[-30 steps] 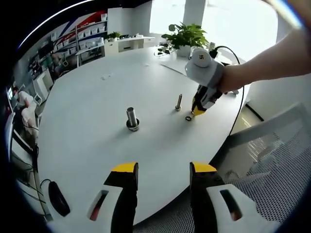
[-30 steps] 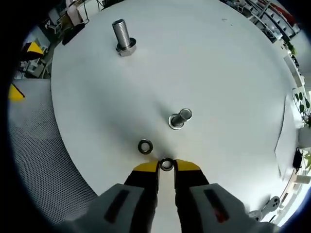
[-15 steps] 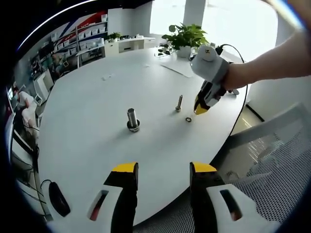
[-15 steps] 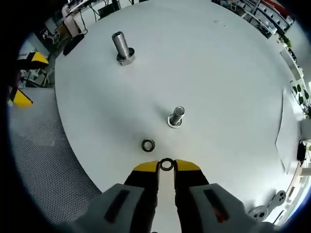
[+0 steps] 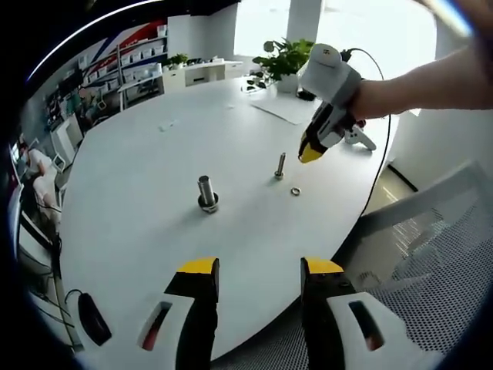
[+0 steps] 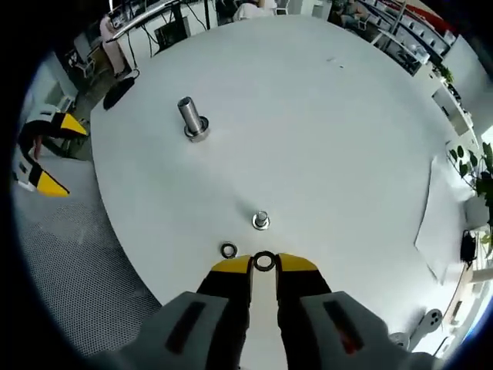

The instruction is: Place the washer onto the threaded stud by aligning its center hole with the stud, sliding it down to the base, and recovering from edge contact or off-axis alignment until the washer reaches the visible bottom stop.

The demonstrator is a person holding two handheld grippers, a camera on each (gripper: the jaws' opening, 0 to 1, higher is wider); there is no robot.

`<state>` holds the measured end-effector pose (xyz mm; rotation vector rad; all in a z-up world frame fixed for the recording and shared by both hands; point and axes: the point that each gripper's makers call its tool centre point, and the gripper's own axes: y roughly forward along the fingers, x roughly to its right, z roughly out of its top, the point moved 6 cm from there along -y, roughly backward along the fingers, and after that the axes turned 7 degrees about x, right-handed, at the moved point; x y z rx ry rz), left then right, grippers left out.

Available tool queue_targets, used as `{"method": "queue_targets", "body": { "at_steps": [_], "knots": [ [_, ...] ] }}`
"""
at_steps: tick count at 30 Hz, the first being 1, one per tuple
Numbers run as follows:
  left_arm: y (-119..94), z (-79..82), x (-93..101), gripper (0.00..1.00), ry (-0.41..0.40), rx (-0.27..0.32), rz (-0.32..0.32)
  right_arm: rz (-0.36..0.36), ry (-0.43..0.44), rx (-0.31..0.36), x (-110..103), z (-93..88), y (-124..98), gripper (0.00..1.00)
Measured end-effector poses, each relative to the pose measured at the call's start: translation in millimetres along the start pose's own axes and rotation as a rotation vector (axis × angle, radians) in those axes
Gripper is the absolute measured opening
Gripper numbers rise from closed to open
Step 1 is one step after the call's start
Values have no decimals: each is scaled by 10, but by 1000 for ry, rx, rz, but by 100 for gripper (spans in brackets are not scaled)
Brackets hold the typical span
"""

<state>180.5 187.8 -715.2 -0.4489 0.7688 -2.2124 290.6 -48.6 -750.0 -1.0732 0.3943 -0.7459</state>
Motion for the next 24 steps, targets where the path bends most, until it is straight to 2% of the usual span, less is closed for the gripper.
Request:
{"method": "queue_targets", "body": {
  "at_steps": [5, 14, 24],
  "knots": [
    [-14, 28, 4, 41, 1, 16, -3, -8, -13, 32, 2, 108, -65, 13],
    [-9, 23, 15, 41, 5, 12, -7, -2, -68, 65, -37, 239, -28, 13],
    [-12, 21, 3, 41, 1, 12, -2, 13, -115, 46, -48, 298, 89, 13]
  ]
}}
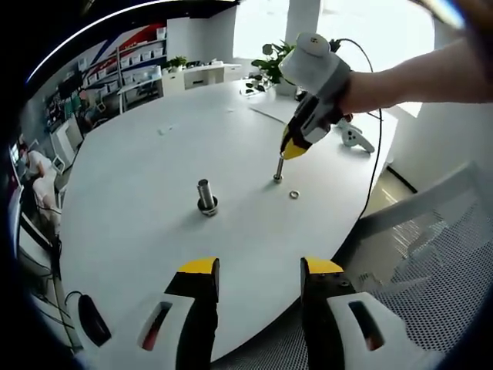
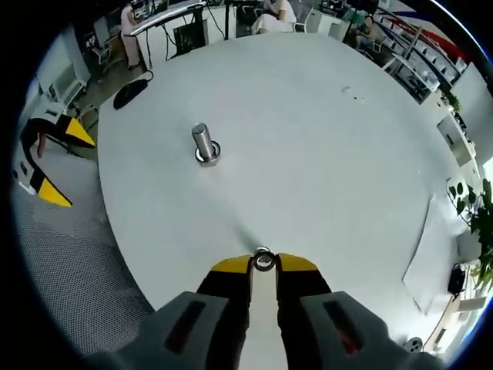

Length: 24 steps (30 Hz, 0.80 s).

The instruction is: Place the washer onto the threaded stud by aligning its center hole with the stud, sliding it down to the base, and recovering from edge contact or off-axis alignment until the washer reaches the visible bottom stop.

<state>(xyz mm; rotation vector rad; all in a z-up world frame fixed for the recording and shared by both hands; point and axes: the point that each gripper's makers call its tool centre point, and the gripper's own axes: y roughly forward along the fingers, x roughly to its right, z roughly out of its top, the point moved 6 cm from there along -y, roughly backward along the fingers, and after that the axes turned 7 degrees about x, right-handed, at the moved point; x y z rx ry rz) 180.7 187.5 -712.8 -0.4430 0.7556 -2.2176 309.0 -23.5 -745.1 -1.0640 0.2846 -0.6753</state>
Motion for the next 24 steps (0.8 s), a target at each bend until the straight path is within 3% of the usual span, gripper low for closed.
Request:
{"method": "queue_targets", "body": {
  "at_steps": [12, 24],
  "knots": [
    [4, -13, -11, 41, -2, -5, 4, 18, -36, -36, 17, -25, 115, 13],
    [7, -46, -31, 41, -10, -19, 11, 58, -55, -91, 35, -111, 364, 13]
  ]
}}
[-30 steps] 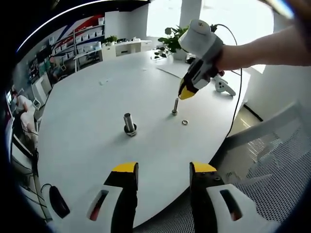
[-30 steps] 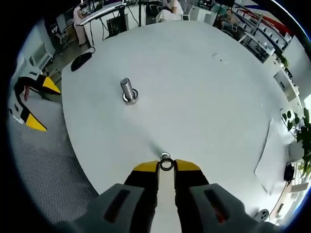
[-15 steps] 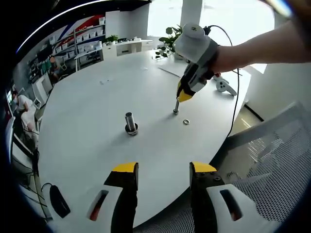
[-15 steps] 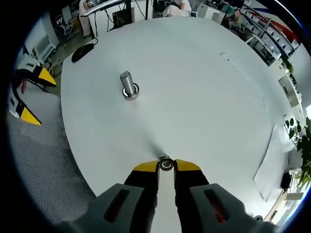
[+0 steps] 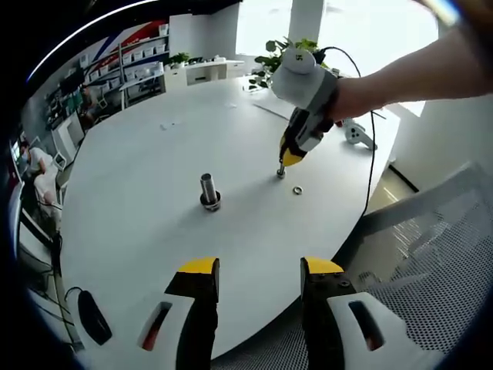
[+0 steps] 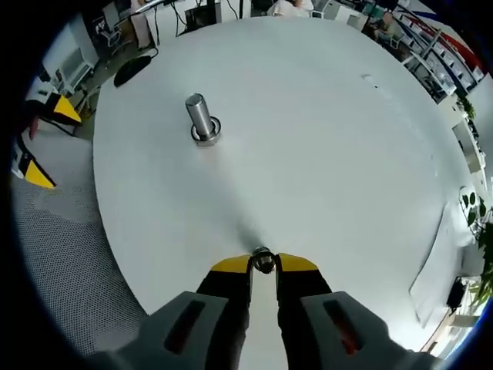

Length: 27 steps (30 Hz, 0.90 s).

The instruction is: Place the washer onto the threaded stud by aligning its center hole with the stud, sliding it down to the base, and recovering from edge contact or off-axis alignment until the washer reaches the visible bottom stop.

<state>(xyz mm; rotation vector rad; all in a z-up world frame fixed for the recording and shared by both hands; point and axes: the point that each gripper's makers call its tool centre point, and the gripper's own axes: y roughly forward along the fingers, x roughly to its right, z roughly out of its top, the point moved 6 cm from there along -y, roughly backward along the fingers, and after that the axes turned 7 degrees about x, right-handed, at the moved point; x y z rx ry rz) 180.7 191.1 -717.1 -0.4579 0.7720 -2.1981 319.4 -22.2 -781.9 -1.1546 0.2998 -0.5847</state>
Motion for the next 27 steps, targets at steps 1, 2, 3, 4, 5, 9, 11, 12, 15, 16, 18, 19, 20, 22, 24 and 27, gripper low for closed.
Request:
{"method": "queue_targets", "body": {
  "at_steps": [1, 2, 3, 4, 5, 9, 11, 12, 15, 16, 18, 19, 20, 22, 24, 27],
  "knots": [
    [1, 1, 0, 41, 0, 0, 0, 0, -1, -1, 0, -3, 8, 13],
    [3, 0, -1, 41, -2, 0, 0, 3, -4, -4, -1, -10, 31, 13],
    [4, -1, -3, 41, -3, -1, 0, 4, -5, -7, 2, -17, 50, 13],
    [3, -3, -6, 41, -5, -2, 1, 7, -4, -14, 6, -29, 75, 13],
    [3, -5, -7, 41, -7, -2, 1, 9, -2, -19, 4, -39, 89, 14],
    [-1, -3, -9, 41, -9, 1, 4, 11, -1, -33, -4, -56, 113, 14],
    [0, 0, -13, 41, -10, 3, 5, 15, -2, -36, -12, -55, 112, 14],
    [2, 0, -17, 41, -12, 2, 5, 15, -4, -36, -13, -53, 111, 14],
    [3, -1, -13, 41, -11, 0, 4, 17, -1, -37, -13, -55, 118, 14],
    [3, -1, -10, 41, -9, 0, 3, 18, -1, -38, -13, -57, 121, 14],
    [3, -4, -6, 41, -7, -2, 2, 16, -2, -37, -16, -57, 126, 14],
    [3, -6, -6, 41, -8, -3, 2, 19, -2, -36, -25, -60, 133, 14],
    [2, -7, -7, 41, -8, -3, 3, 22, -6, -43, -36, -72, 147, 14],
    [1, -3, -11, 41, -10, 0, 4, 28, -6, -48, -36, -85, 157, 14],
    [2, -4, -11, 41, -10, 0, 3, 25, 3, -41, -44, -77, 148, 15],
    [2, -5, -7, 41, -8, 0, 3, 26, 23, -38, -47, -82, 141, 17]
  ]
}}
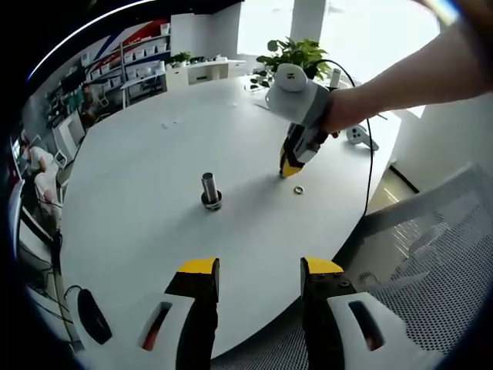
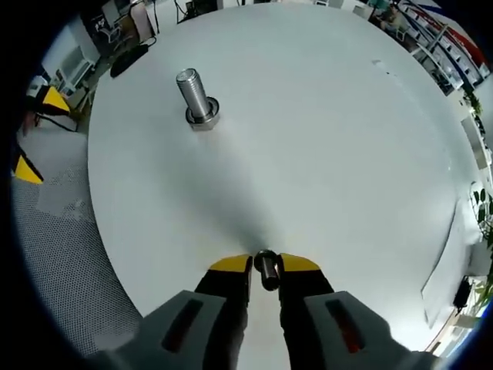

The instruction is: Place the washer onto the threaded stud by aligning its center hole with the stud, sliding it down to the base, and recovering from edge contact or off-axis alignment until the washer reaches the visible bottom stop.

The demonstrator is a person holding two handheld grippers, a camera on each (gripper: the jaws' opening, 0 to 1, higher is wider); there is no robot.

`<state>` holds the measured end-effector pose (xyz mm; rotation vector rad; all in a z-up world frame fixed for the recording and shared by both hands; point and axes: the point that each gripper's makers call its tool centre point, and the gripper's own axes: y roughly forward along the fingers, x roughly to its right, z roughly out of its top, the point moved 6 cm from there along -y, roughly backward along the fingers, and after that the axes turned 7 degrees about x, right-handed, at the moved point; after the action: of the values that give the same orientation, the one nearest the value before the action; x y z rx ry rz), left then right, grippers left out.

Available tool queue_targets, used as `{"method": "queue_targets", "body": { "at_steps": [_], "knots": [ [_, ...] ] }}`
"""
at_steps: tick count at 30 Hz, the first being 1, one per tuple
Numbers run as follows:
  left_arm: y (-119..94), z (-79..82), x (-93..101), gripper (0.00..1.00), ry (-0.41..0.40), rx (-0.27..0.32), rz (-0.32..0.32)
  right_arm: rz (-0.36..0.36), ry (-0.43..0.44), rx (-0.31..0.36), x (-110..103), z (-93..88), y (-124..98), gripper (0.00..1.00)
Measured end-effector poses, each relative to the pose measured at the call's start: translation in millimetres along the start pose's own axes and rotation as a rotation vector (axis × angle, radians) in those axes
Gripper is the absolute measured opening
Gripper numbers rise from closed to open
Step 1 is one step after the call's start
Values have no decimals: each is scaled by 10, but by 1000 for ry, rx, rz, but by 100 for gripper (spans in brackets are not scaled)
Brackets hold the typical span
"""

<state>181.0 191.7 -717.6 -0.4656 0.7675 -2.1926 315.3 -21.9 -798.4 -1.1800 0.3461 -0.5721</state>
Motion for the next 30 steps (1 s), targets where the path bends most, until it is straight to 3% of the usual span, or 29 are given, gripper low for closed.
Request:
{"method": "queue_targets", "body": {
  "at_steps": [17, 30],
  "knots": [
    [-2, 23, 20, 41, 11, 7, -8, -9, 63, -13, -93, -224, -151, 23],
    [-7, 31, 47, 40, 25, 9, -17, 32, 86, -9, -337, -286, -49, 24]
  ]
}}
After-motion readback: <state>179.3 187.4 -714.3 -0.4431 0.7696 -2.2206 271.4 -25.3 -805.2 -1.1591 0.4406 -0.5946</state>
